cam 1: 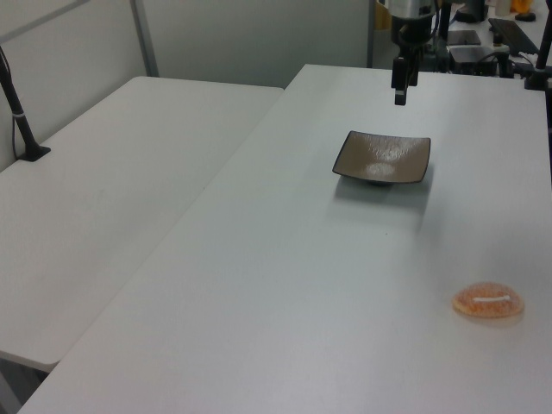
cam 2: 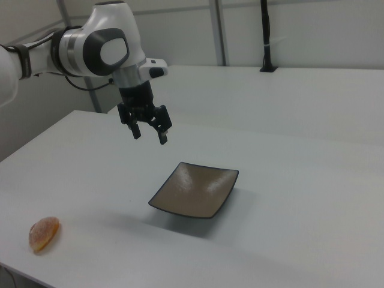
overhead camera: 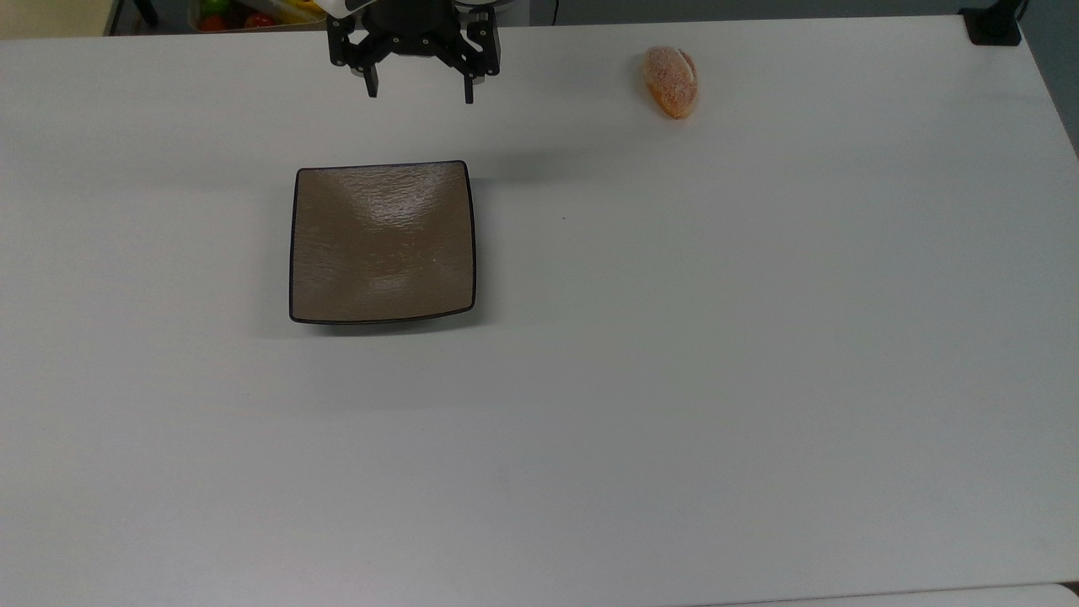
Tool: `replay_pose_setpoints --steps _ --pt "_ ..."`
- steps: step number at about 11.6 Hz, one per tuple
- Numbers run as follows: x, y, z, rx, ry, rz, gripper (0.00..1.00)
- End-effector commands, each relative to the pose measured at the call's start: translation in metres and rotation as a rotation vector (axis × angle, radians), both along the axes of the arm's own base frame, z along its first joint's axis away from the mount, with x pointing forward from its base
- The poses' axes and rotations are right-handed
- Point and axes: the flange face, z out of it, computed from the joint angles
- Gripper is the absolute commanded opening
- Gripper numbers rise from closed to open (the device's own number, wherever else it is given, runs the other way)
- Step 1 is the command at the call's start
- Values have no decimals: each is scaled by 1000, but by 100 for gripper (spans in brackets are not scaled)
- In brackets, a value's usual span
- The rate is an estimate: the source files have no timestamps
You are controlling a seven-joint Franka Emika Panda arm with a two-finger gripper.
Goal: Bread is placed on a ceramic plate
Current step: 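Move the open gripper over to the orange bread roll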
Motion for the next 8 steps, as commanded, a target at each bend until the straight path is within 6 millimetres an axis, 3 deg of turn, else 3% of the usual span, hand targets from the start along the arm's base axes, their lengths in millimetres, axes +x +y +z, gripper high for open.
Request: replay_pose_setpoints --steps 1,5,8 --pt "0 2 5 -17 18 -2 100" --pt "-2 3 7 -16 16 -3 100" --pt "-19 31 6 -10 21 49 100"
